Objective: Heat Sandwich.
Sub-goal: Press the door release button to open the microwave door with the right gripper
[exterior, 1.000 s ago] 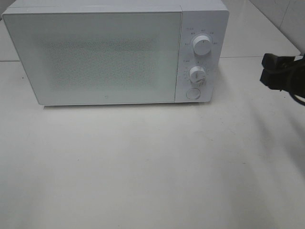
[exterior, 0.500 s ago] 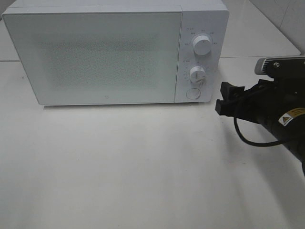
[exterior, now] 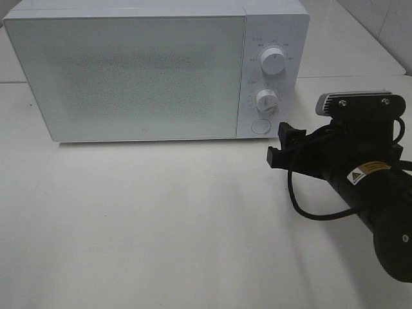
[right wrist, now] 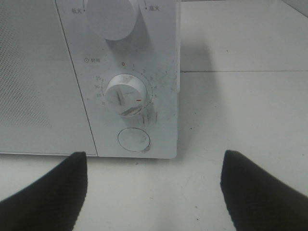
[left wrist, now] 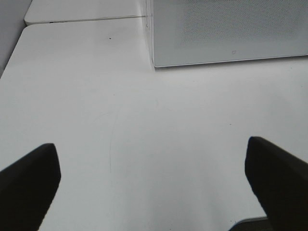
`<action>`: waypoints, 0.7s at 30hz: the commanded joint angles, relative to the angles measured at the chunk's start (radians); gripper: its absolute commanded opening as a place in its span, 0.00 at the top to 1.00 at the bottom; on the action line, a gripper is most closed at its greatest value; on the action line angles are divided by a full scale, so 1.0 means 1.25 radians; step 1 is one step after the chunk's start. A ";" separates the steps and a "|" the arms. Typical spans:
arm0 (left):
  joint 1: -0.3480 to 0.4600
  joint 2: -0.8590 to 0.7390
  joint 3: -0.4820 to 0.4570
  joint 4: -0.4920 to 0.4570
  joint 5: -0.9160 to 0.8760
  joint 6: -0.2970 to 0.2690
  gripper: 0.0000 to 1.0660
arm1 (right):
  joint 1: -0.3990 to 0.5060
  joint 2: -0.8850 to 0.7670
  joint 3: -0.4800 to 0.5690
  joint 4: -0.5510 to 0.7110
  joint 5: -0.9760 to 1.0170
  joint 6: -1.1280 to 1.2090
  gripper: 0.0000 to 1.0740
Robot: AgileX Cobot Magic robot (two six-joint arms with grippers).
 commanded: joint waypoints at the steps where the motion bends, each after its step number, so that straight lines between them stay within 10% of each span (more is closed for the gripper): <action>1: 0.002 -0.017 0.003 -0.006 -0.004 -0.002 0.07 | 0.002 -0.003 -0.007 0.003 -0.012 -0.012 0.31; 9: 0.002 -0.017 0.003 -0.006 -0.004 -0.002 0.07 | 0.002 -0.003 -0.007 0.003 -0.012 0.026 0.31; 21: 0.002 -0.017 0.003 -0.006 -0.004 -0.002 0.07 | 0.002 -0.003 -0.007 0.000 -0.012 0.565 0.31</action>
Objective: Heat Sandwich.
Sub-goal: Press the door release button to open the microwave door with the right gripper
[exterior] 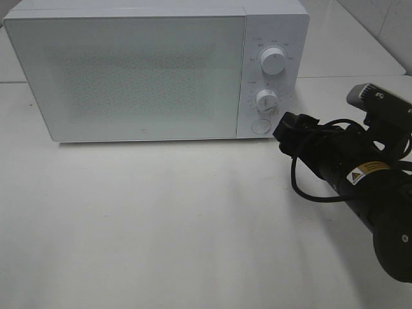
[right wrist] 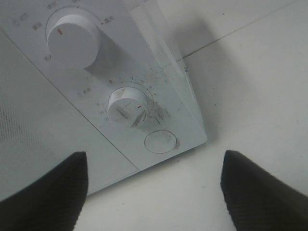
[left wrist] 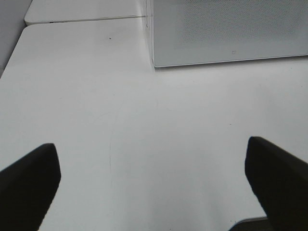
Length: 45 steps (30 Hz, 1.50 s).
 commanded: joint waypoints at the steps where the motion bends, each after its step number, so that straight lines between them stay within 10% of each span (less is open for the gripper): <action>1: 0.002 -0.017 0.003 -0.006 -0.004 -0.002 0.07 | 0.002 -0.003 -0.007 -0.002 -0.012 0.218 0.31; 12: 0.002 -0.017 0.003 -0.006 -0.004 -0.002 0.07 | 0.002 -0.003 -0.007 -0.001 -0.012 0.704 0.48; 24: 0.002 -0.017 0.003 -0.006 -0.004 -0.002 0.07 | 0.002 -0.003 -0.007 0.002 0.047 0.818 0.98; 45: 0.002 -0.017 0.003 -0.006 -0.004 -0.002 0.07 | 0.000 0.017 -0.070 0.024 0.122 0.794 1.00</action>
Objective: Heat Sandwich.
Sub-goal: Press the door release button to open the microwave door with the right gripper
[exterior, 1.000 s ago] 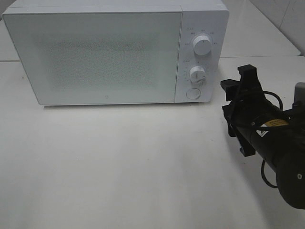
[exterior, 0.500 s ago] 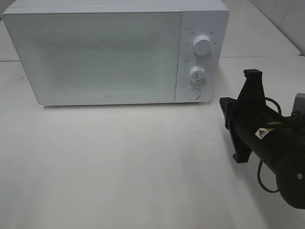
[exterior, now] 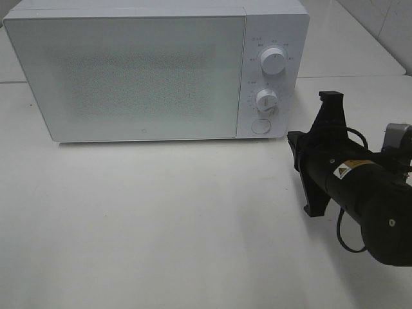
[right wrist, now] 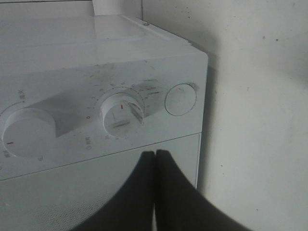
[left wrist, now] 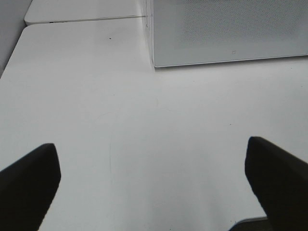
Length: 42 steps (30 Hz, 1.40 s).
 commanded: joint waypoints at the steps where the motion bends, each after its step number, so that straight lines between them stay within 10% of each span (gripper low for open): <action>1: 0.002 -0.017 0.003 -0.006 -0.004 -0.002 0.07 | 0.000 0.033 -0.029 0.010 0.006 -0.012 1.00; 42: 0.002 -0.017 0.003 -0.006 -0.004 -0.002 0.07 | -0.113 0.267 -0.340 -0.038 0.163 -0.035 1.00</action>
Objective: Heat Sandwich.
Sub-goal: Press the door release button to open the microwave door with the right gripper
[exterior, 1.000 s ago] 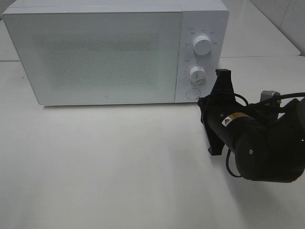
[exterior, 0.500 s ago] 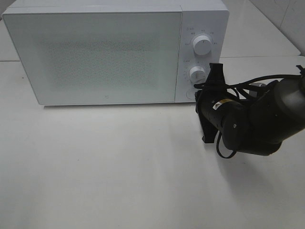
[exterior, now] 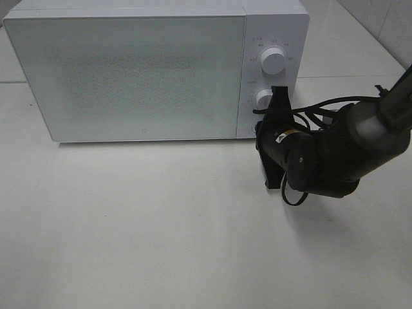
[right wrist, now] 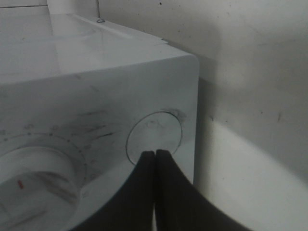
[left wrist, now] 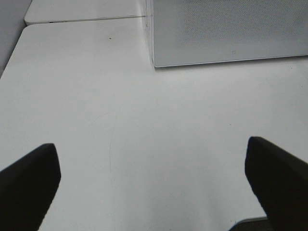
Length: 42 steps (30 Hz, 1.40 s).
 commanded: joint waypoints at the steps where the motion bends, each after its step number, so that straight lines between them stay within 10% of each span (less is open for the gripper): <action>1: 0.002 -0.017 0.003 -0.006 -0.004 -0.002 0.07 | -0.014 0.004 -0.018 -0.005 0.007 -0.020 1.00; 42: 0.002 -0.017 0.003 -0.003 -0.004 -0.002 0.07 | -0.063 0.076 -0.215 0.010 -0.146 -0.095 1.00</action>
